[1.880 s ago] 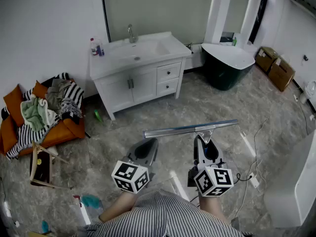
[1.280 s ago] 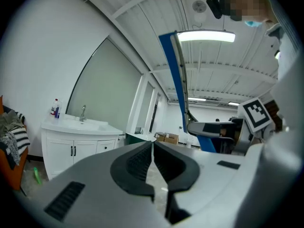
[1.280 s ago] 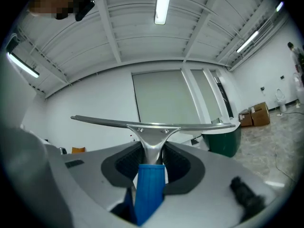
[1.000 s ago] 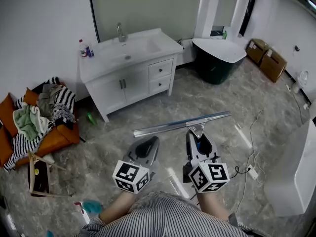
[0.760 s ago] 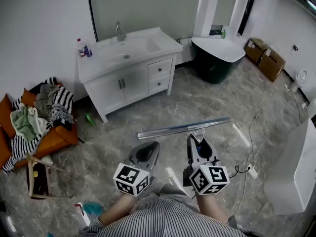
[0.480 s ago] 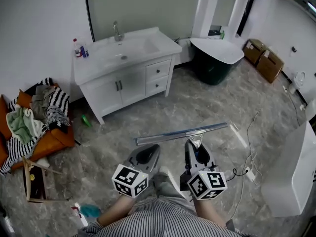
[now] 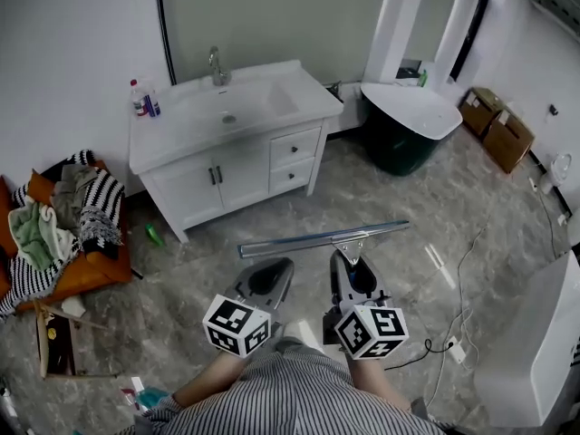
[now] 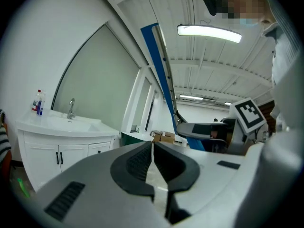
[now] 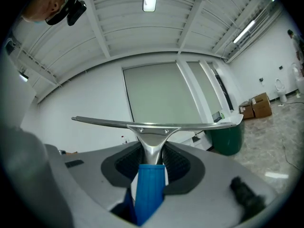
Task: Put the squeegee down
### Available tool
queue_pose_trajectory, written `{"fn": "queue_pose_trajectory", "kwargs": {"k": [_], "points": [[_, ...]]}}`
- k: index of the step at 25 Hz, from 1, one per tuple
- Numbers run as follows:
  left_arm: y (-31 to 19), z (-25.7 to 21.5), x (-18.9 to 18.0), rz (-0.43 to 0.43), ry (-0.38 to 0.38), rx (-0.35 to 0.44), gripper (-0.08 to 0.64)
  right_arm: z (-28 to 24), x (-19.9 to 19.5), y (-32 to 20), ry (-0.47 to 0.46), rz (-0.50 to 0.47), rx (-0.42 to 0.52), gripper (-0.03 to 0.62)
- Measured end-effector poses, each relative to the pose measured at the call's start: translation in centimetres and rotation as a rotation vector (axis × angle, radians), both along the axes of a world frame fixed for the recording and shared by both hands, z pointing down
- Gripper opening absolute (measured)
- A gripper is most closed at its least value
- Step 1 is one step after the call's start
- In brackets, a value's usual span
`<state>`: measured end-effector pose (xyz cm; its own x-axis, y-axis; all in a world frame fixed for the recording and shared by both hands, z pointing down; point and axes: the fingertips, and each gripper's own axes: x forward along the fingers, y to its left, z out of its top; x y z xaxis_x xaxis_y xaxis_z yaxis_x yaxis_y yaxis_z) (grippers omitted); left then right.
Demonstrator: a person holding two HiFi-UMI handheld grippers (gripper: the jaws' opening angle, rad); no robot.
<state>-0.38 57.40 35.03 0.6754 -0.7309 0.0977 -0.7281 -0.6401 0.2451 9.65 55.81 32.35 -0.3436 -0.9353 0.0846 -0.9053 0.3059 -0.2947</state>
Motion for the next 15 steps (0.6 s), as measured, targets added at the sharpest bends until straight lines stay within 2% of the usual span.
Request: {"fn": "queue_pose_trajectory", "kwargs": {"k": [4, 8, 11, 15], "points": [[-6.0, -0.5, 1.6, -0.026, -0.021, 0.026, 0.023, -0.8, 0.9, -5.6, 0.004, -0.041, 0.027, 0.127], [-11.1, -0.5, 3.5, -0.043, 0.02, 0.015, 0.023, -0.6, 1.8, -10.5, 0.013, -0.084, 0.019, 0.127], [-13.6, -0.1, 4.8, -0.045, 0.051, -0.01, 0.023, -0.4, 2.8, -13.5, 0.021, -0.079, 0.024, 0.127], [-16.2, 0.6, 5.3, -0.062, 0.032, -0.036, 0.023, 0.6, 3.2, -16.3, -0.006, -0.07, -0.001, 0.127]]}}
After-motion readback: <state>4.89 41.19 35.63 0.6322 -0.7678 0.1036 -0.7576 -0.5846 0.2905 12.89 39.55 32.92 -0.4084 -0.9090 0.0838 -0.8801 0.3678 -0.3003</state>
